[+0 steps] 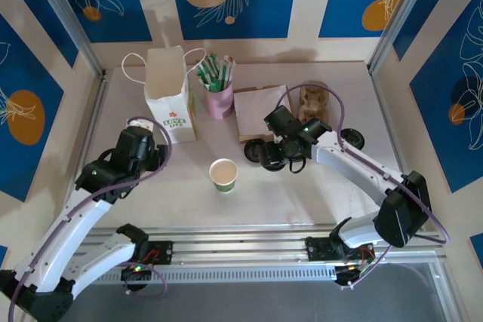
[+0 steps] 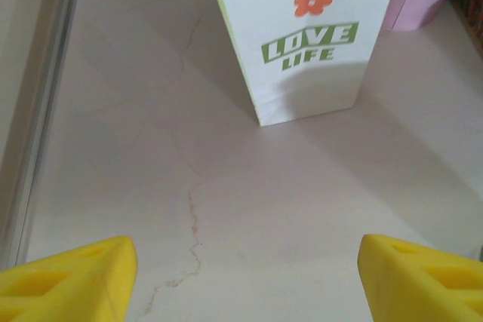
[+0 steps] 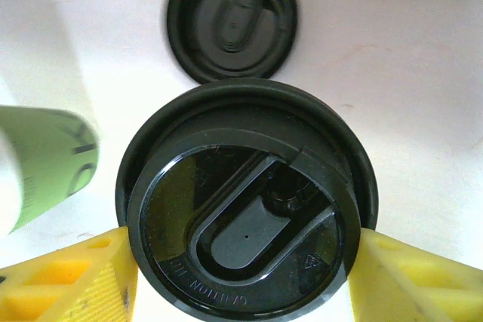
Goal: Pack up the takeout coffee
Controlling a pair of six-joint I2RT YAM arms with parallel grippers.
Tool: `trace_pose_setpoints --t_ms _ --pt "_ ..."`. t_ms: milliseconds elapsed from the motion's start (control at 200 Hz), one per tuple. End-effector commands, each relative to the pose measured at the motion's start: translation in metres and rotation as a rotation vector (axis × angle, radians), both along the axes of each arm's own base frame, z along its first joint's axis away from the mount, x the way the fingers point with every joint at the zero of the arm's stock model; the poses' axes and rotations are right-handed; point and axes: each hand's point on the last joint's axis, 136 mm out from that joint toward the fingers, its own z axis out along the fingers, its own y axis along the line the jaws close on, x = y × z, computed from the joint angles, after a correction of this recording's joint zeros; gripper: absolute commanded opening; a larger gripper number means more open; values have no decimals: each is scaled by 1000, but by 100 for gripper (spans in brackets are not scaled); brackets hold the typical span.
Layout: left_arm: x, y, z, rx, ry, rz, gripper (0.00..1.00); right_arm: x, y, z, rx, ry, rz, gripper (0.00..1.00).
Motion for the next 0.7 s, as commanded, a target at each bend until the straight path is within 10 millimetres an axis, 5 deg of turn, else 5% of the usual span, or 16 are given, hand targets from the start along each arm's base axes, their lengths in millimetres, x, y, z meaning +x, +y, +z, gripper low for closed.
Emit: trace_pose_setpoints --t_ms 0,295,695 --pt "3 9 -5 -2 -56 54 77 -13 8 16 -9 -4 35 65" --pt "-2 15 -12 -10 -64 75 78 -35 60 37 29 -19 181 66" --pt "-3 15 -15 -8 -58 69 78 -50 119 20 -19 37 320 66"
